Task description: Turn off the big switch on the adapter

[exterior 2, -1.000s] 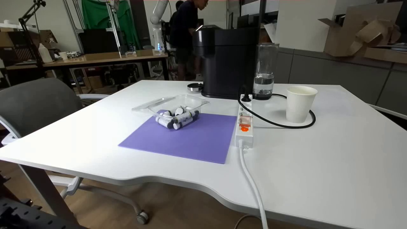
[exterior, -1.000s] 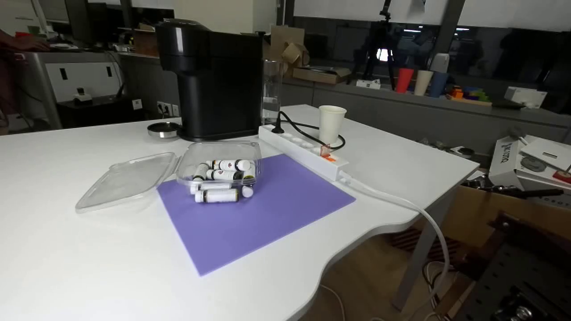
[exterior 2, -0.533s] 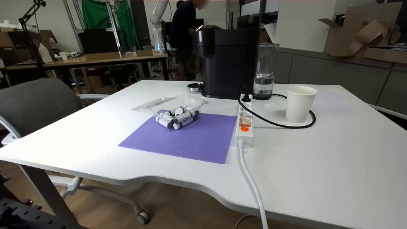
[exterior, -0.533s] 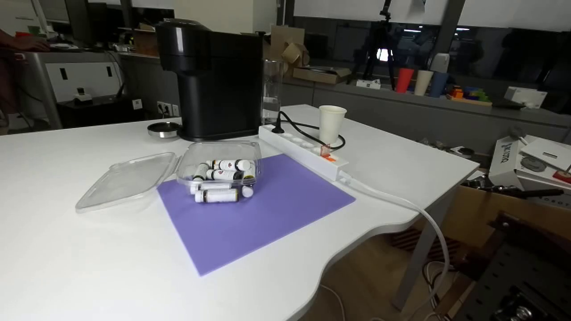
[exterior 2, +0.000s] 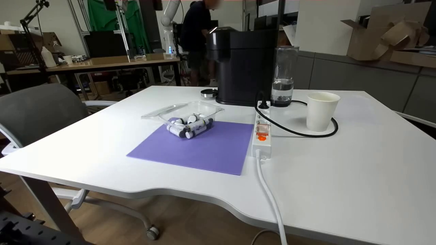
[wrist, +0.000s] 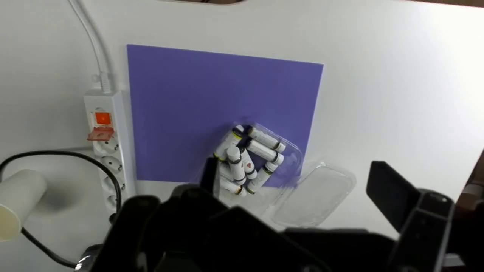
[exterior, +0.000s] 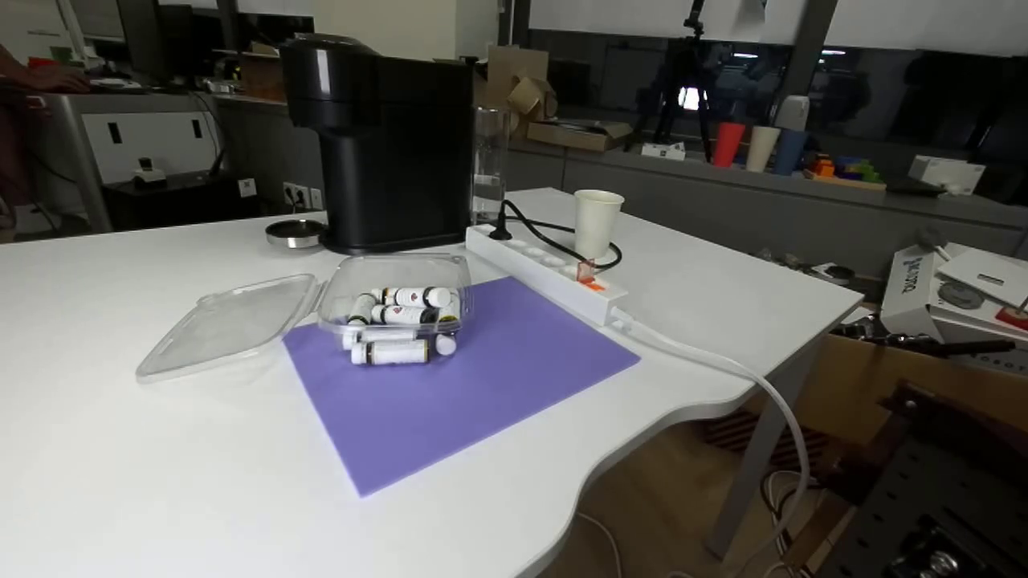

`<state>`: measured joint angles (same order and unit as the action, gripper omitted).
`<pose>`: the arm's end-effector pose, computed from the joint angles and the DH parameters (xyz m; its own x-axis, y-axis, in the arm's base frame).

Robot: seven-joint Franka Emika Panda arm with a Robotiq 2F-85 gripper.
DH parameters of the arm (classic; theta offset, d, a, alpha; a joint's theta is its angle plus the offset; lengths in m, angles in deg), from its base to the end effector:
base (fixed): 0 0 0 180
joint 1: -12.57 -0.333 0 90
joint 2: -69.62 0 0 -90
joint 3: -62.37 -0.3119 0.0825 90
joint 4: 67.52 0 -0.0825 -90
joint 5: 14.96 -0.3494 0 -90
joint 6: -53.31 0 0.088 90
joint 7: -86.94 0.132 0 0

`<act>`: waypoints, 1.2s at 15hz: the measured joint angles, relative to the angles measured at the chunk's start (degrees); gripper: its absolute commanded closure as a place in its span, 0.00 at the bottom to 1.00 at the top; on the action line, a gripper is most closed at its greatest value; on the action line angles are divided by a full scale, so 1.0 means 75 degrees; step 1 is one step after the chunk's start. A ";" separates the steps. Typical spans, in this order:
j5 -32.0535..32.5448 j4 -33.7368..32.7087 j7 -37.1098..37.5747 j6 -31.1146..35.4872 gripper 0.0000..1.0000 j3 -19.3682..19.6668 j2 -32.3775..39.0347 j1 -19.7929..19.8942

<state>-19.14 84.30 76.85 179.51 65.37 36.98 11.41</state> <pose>0.3501 -0.0069 0.4215 0.9855 0.1052 0.1332 0.1151 -0.9909 -0.0695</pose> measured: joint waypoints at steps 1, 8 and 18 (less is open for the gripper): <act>0.0205 0.0028 -0.0310 0.0001 0.00 0.0249 0.0078 0.0178; 0.0235 0.0037 -0.0457 0.0018 0.00 0.0255 0.0181 0.0189; 0.1673 -0.1001 -0.0593 0.1990 0.00 0.1185 0.3283 0.1707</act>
<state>-6.59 76.79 72.41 194.44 74.26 61.60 24.21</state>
